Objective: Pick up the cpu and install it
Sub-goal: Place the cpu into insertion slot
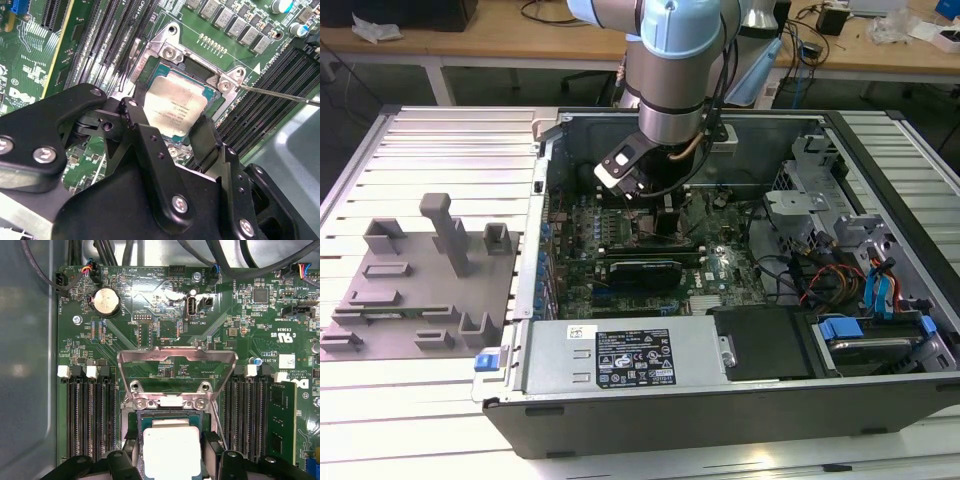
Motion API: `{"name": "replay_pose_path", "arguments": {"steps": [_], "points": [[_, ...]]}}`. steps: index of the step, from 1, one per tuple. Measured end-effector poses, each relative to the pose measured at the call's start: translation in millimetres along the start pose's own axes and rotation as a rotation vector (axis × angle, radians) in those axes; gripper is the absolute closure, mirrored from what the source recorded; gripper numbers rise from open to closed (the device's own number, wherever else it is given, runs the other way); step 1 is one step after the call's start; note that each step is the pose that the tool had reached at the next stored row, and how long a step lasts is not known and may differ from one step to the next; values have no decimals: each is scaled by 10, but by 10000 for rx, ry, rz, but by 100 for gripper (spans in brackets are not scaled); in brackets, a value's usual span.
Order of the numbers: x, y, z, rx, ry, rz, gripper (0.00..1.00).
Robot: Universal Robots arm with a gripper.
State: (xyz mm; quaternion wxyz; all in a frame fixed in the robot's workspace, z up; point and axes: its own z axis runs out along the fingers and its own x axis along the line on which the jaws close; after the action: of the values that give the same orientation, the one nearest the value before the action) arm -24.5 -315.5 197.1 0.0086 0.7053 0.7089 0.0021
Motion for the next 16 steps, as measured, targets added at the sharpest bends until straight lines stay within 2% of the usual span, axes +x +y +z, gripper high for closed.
{"name": "replay_pose_path", "arguments": {"steps": [11, 12, 13, 16], "points": [[0, 0, -28, 0, -7, 0, 38], [0, 0, -31, 1, -9, 0, 39], [0, 1, -32, -1, -7, 0, 47], [0, 0, -36, -1, -7, 1, 47]]}}
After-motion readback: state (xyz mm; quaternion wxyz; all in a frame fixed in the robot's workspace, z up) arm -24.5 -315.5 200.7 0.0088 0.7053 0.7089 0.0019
